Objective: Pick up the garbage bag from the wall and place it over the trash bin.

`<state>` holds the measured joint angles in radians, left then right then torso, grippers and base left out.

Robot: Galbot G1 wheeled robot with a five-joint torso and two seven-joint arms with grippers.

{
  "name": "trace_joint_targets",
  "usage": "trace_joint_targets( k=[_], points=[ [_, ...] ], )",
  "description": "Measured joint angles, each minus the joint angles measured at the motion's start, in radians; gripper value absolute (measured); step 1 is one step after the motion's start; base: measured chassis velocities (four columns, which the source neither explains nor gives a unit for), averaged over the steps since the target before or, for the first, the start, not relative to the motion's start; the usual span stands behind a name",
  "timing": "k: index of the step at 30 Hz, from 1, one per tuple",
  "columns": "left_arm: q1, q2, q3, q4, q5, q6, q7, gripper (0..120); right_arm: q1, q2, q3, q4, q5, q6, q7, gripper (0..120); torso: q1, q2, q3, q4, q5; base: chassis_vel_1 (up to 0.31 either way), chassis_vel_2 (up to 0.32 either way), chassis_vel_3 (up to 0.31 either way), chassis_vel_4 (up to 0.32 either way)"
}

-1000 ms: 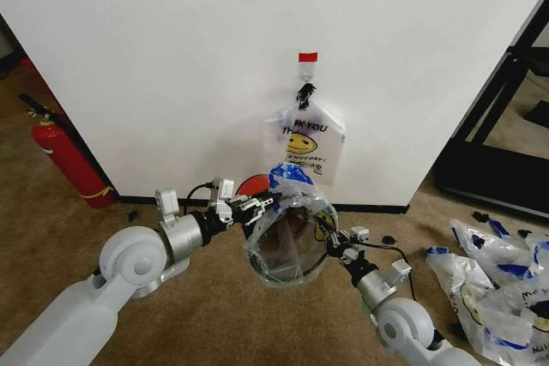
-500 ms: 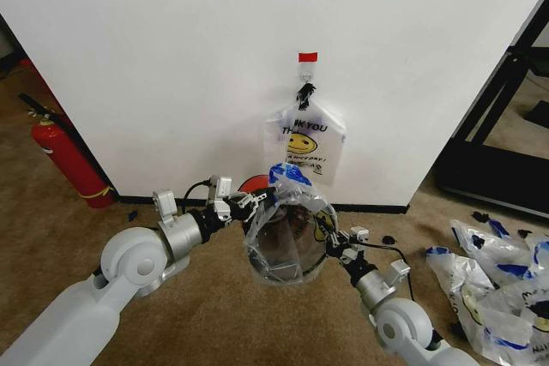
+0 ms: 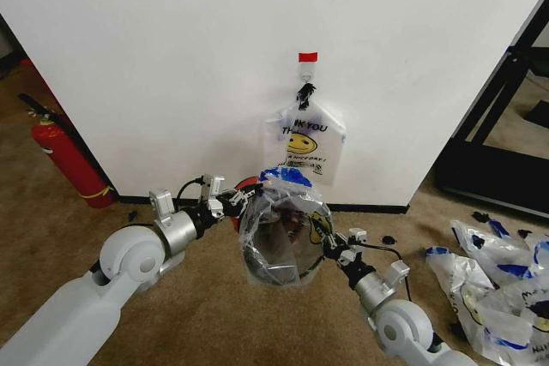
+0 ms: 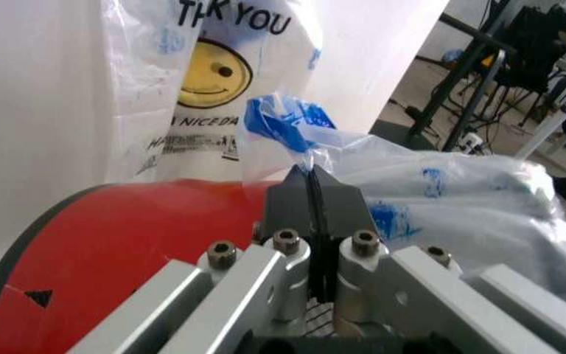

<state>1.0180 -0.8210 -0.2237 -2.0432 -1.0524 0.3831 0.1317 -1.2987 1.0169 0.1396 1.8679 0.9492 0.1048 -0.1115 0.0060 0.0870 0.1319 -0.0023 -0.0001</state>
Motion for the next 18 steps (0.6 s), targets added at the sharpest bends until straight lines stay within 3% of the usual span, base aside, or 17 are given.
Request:
trace_joint_targets(
  k=[8, 11, 18],
  points=[
    [0.006, 0.003, -0.002, -0.009, 0.007, -0.010, 0.009, 0, 0.001, 0.000, -0.005, 0.017, 0.030, -0.011, 0.018, 0, 0.000, 0.000, 0.000, 0.0000, 0.0000, 0.000, 0.000, 0.000, 0.000],
    [0.011, 0.004, -0.005, -0.018, 0.014, -0.036, 0.011, 6, 0.002, 0.001, -0.008, 0.013, 0.020, -0.010, 0.022, 0, 0.000, 0.000, 0.000, 0.0000, 0.0000, 0.000, 0.000, 0.000, 0.000],
    [0.011, 0.016, -0.015, -0.040, 0.078, -0.080, 0.021, 36, 0.014, 0.009, -0.019, -0.015, -0.011, 0.001, 0.053, 0, 0.000, 0.000, 0.000, 0.0000, 0.0001, 0.000, 0.000, 0.000, 0.000]
  ],
)
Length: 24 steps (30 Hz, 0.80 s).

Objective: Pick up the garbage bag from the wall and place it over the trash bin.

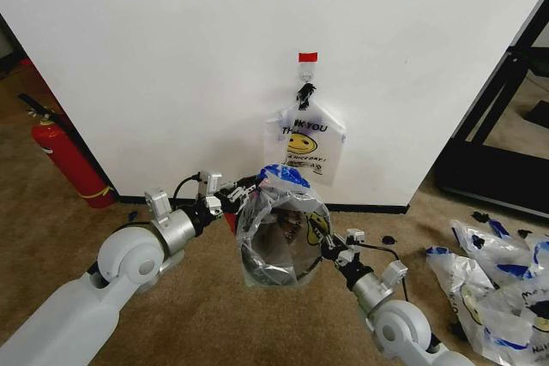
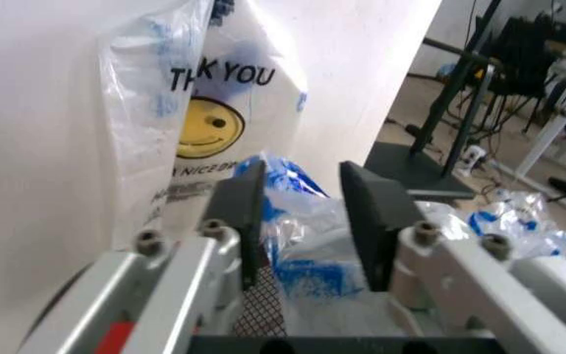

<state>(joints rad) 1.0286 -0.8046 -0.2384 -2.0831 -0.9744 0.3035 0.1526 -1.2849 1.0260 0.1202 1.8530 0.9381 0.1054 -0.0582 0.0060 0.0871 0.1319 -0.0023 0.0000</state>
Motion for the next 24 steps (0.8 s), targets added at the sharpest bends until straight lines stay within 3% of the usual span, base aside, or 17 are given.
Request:
trace_joint_targets(
  k=[4, 8, 11, 15, 19, 24],
  points=[
    [-0.004, -0.004, -0.001, 0.005, 0.030, -0.009, -0.006, 49, 0.003, 0.001, -0.002, -0.004, -0.006, 0.001, 0.003, 0, 0.000, 0.000, 0.000, 0.0002, -0.0001, 0.000, 0.000, 0.000, 0.000],
    [-0.029, -0.004, 0.013, 0.023, 0.096, -0.070, 0.026, 63, 0.001, -0.007, -0.011, -0.005, -0.035, 0.003, -0.006, 0, 0.000, 0.000, 0.000, 0.0000, -0.0001, 0.000, 0.000, 0.000, 0.000],
    [-0.062, 0.021, 0.038, 0.052, 0.196, -0.148, 0.174, 74, 0.001, -0.026, -0.030, -0.010, -0.079, 0.006, -0.039, 0, 0.000, 0.000, 0.000, -0.0002, 0.0000, 0.000, 0.000, 0.000, 0.000],
    [-0.109, 0.052, 0.087, 0.088, 0.301, -0.179, 0.278, 90, 0.008, -0.043, -0.046, -0.015, -0.106, 0.007, -0.058, 0, 0.000, 0.000, 0.000, 0.0002, 0.0000, 0.000, 0.000, 0.000, 0.000],
    [-0.163, 0.058, 0.150, 0.150, 0.393, -0.208, 0.326, 99, 0.001, -0.054, -0.050, -0.016, -0.128, 0.010, -0.087, 0, 0.000, 0.000, 0.000, -0.0001, 0.0000, 0.000, 0.000, 0.000, 0.000],
    [-0.214, 0.055, 0.201, 0.219, 0.440, -0.222, 0.332, 100, -0.017, -0.064, -0.049, -0.012, -0.160, 0.017, -0.126, 0, 0.000, 0.000, 0.000, -0.0001, -0.0001, 0.000, 0.000, 0.000, 0.000]
  ],
)
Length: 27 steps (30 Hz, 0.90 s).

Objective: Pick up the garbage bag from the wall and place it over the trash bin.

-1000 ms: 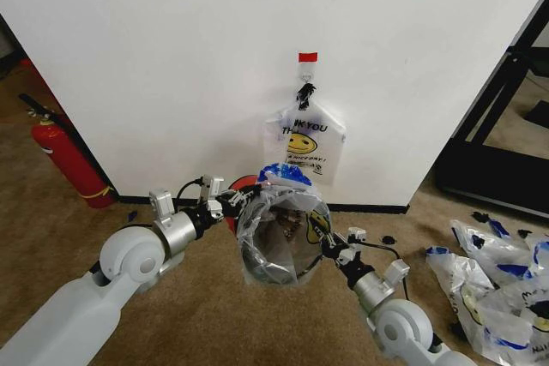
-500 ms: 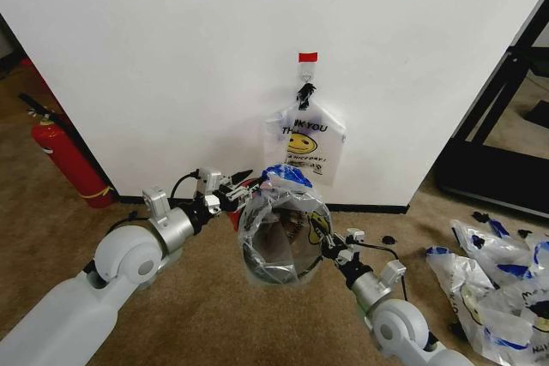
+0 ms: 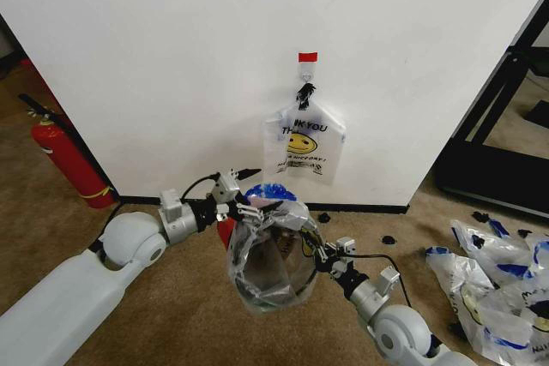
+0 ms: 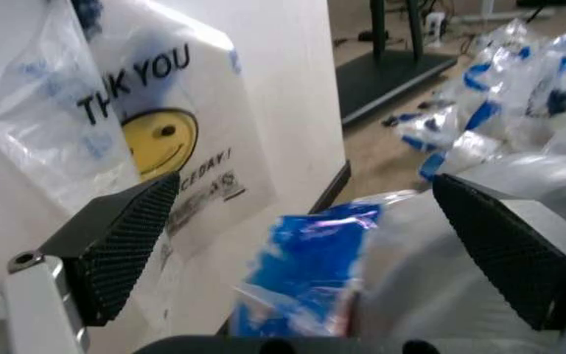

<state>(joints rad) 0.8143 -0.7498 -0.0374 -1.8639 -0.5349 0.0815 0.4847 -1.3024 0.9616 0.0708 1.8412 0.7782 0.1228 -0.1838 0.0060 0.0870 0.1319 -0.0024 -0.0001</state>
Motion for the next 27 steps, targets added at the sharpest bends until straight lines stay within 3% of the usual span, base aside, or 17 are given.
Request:
trace_joint_targets(
  k=[17, 27],
  points=[
    [-0.101, -0.009, 0.066, 0.150, 0.069, -0.014, 0.009, 100, -0.010, -0.017, 0.010, -0.008, -0.047, 0.028, -0.107, 0, 0.000, 0.000, 0.000, 0.0002, 0.0001, 0.000, 0.000, 0.000, 0.000],
    [-0.094, 0.004, 0.060, 0.142, 0.106, -0.015, 0.092, 100, 0.002, -0.019, 0.025, -0.032, -0.091, 0.074, -0.186, 0, 0.000, 0.000, 0.000, 0.0002, 0.0002, 0.000, 0.000, 0.000, 0.000]
  ],
)
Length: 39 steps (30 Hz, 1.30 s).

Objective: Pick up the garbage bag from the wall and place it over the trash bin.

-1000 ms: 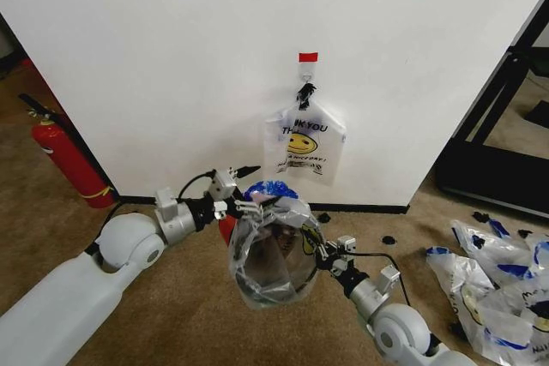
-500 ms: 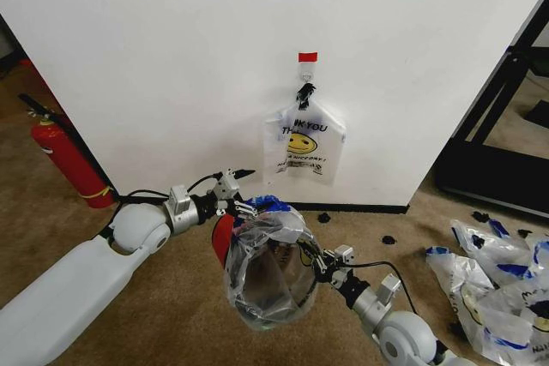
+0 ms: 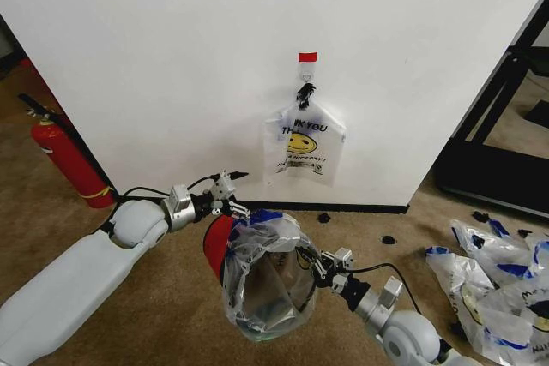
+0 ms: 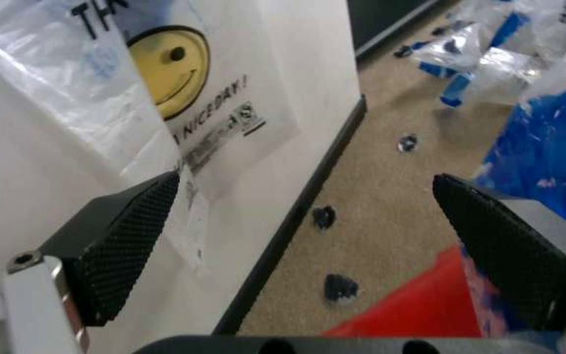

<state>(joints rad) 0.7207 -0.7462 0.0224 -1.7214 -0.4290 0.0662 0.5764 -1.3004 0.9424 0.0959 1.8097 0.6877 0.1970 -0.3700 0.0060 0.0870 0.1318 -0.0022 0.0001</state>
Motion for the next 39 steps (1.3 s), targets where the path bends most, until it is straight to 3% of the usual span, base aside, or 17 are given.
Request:
trace_joint_targets(
  k=[16, 22, 28, 31, 33, 34, 36, 39],
  points=[
    [0.015, 0.011, -0.020, 0.005, 0.035, -0.024, 0.038, 100, 0.016, -0.008, 0.027, -0.024, -0.023, 0.041, -0.141, 0, 0.000, 0.000, 0.000, 0.0000, -0.0001, 0.000, 0.000, 0.000, 0.000],
    [0.017, 0.001, -0.037, -0.004, -0.007, -0.026, -0.007, 100, 0.012, 0.000, 0.024, -0.038, -0.019, 0.040, -0.107, 0, 0.000, 0.000, 0.000, -0.0001, 0.0000, 0.000, 0.000, 0.000, 0.000],
    [0.038, -0.014, -0.076, 0.006, -0.040, -0.033, -0.043, 100, 0.000, 0.006, 0.005, -0.043, -0.007, 0.006, 0.021, 0, 0.000, 0.000, 0.000, -0.0001, 0.0000, 0.000, 0.000, 0.000, 0.000],
    [0.089, -0.043, -0.106, 0.019, -0.048, -0.068, -0.147, 100, -0.011, 0.022, -0.013, -0.041, 0.062, -0.020, 0.128, 0, 0.000, 0.000, 0.000, 0.0001, 0.0000, 0.000, 0.000, 0.000, 0.000],
    [0.136, -0.074, -0.117, 0.022, -0.048, -0.099, -0.328, 100, -0.019, 0.037, -0.029, -0.020, 0.133, -0.051, 0.238, 0, 0.000, 0.000, 0.000, -0.0003, -0.0001, 0.000, 0.000, 0.000, 0.000],
    [0.136, -0.074, -0.117, 0.022, -0.048, -0.099, -0.328, 100, -0.019, 0.037, -0.029, -0.020, 0.133, -0.051, 0.238, 0, 0.000, 0.000, 0.000, -0.0003, -0.0001, 0.000, 0.000, 0.000, 0.000],
    [0.184, -0.096, -0.124, 0.020, -0.030, -0.122, -0.486, 100, -0.021, 0.048, -0.042, 0.023, 0.213, -0.097, 0.363, 0, 0.000, 0.000, 0.000, -0.0001, -0.0002, 0.000, 0.000, 0.000, 0.000],
    [0.239, -0.108, -0.137, 0.020, 0.043, -0.156, -0.631, 100, -0.009, 0.063, -0.050, 0.097, 0.335, -0.171, 0.534, 0, 0.000, 0.000, 0.000, 0.0000, -0.0003, 0.000, 0.000, 0.000, 0.000]
  ],
)
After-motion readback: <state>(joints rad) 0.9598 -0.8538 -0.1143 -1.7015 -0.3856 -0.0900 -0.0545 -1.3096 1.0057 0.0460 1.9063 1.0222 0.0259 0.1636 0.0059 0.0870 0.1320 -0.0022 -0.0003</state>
